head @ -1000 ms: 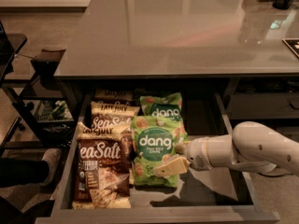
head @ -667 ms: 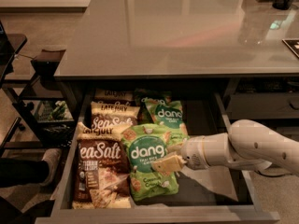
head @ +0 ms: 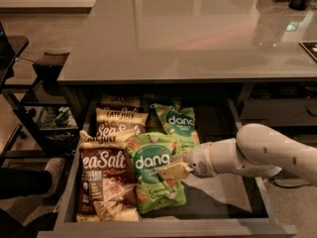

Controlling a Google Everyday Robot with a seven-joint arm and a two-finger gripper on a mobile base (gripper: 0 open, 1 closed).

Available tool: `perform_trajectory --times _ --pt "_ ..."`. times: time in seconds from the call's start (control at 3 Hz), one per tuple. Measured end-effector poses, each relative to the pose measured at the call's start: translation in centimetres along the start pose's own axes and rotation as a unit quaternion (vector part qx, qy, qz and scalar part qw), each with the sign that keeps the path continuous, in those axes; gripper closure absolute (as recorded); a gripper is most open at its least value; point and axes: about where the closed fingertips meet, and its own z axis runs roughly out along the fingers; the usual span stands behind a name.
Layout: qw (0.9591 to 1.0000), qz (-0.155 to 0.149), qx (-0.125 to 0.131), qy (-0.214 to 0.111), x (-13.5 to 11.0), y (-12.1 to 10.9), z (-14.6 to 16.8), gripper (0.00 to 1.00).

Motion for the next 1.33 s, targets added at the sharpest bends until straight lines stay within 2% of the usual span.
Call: perform_trajectory --times 0.33,0.67,1.0,1.33 --pt "1.0000 0.000 0.000 0.000 0.0 0.0 0.0 1.00" --pt "0.9998 0.007 -0.012 -0.015 0.0 0.4 -1.1 1.00" --pt "0.9990 -0.017 -0.014 -0.039 -2.3 2.7 -4.1 1.00" --pt "0.9968 -0.049 -0.002 -0.063 -5.3 5.0 -7.7 1.00"
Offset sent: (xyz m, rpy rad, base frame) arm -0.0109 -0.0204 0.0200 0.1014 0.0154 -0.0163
